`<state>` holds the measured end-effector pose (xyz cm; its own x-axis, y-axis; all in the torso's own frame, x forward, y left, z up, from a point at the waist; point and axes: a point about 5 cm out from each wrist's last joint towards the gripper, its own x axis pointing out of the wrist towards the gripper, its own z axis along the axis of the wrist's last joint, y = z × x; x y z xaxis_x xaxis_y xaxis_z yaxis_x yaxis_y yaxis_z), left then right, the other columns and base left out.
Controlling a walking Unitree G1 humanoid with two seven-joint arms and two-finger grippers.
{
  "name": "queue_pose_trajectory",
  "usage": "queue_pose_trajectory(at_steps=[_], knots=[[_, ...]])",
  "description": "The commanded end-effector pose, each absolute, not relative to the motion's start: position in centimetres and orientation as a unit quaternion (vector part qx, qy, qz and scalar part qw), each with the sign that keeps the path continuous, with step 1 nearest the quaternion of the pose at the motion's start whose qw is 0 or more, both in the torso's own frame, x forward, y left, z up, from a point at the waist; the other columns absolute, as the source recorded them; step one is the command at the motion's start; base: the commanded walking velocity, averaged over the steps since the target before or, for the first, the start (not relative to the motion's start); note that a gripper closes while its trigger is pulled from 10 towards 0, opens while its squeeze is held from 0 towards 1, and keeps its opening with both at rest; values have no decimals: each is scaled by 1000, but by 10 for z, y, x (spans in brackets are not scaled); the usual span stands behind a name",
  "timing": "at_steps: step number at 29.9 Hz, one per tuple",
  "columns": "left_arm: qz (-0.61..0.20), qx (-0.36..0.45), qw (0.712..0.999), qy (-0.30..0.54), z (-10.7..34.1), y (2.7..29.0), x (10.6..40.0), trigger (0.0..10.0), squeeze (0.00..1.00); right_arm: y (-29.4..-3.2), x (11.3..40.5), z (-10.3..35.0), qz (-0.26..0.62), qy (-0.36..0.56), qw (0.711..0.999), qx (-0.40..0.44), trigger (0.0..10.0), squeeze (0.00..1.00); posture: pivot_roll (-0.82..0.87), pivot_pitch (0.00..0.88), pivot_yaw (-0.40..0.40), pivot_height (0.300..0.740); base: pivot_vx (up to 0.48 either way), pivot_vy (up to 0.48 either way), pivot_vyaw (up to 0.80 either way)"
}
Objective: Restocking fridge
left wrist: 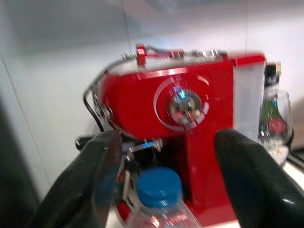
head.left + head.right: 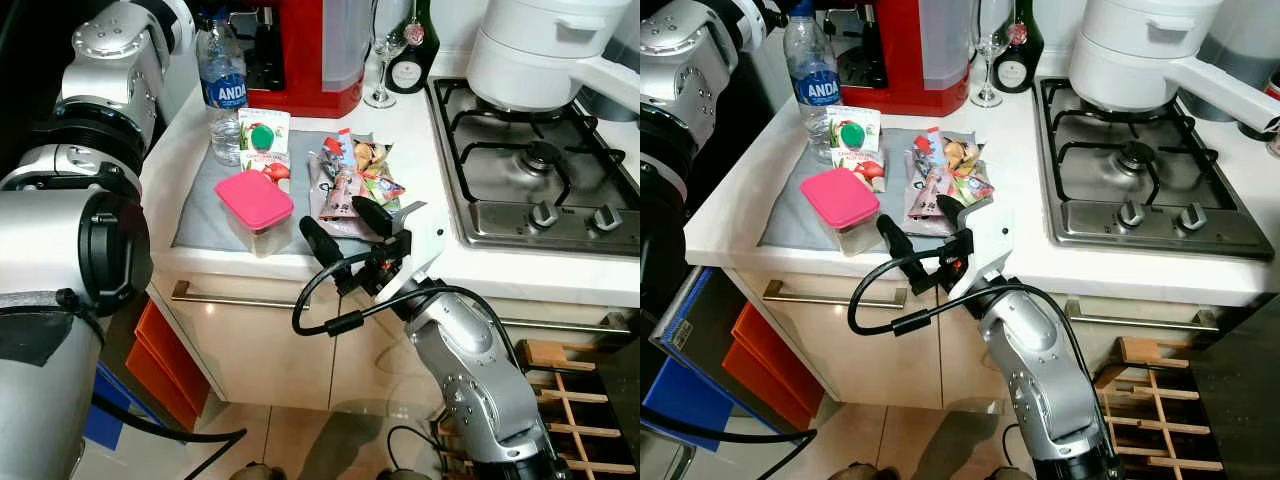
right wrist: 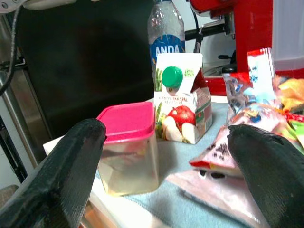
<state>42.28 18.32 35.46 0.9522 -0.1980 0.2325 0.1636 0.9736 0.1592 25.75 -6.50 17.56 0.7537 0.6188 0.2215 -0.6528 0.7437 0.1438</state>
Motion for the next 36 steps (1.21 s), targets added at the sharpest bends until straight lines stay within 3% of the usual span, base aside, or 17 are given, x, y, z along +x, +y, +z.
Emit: queue_pose_trajectory(at_steps=[1, 14, 15, 16, 22, 27, 28, 29, 30, 36], knots=[[-84, 79, 987, -114, 355, 182, 424, 10000, 1000, -64, 253, 181, 345, -90, 929, 98, 10000, 8, -226, 62, 85, 740, 0, 0, 0], [-9, 56, 995, -80, 336, 202, 425, 10000, 1000, -72, 235, 174, 329, -61, 937, 99, 10000, 4, -268, 128, 74, 740, 0, 0, 0], [-2, 41, 996, -76, 333, 204, 425, 10000, 800, -73, 233, 174, 329, -58, 937, 99, 10000, 4, -266, 135, 71, 740, 0, 0, 0], [4, 31, 997, -72, 330, 205, 425, 10000, 0, -73, 234, 173, 329, -56, 938, 99, 10000, 8, -265, 136, 69, 740, 0, 0, 0], [23, -23, 998, -59, 320, 210, 425, 10000, 0, -74, 234, 173, 328, -52, 938, 99, 10000, 4, -264, 143, 63, 740, 0, 0, 0], [22, -7, 999, -49, 313, 208, 426, 10000, 0, -73, 233, 174, 329, -50, 938, 99, 10000, 8, -265, 144, 60, 740, 0, 0, 0], [21, 2, 999, -47, 312, 208, 426, 3765, 0, -73, 232, 175, 331, -50, 937, 100, 10000, 8, -266, 144, 60, 740, 0, 0, 0], [17, 2, 999, -47, 312, 207, 426, 3765, 0, -73, 232, 176, 332, -51, 936, 100, 10000, 8, -265, 143, 60, 740, 0, 0, 0], [14, 6, 999, -47, 312, 206, 426, 0, 0, -73, 232, 177, 335, -55, 935, 100, 10000, 4, -265, 143, 60, 740, 0, 0, 0], [0, 14, 998, -53, 315, 201, 426, 0, 0, -71, 230, 201, 358, -101, 922, 103, 10000, 4, -260, 138, 59, 740, 0, 0, 0]])
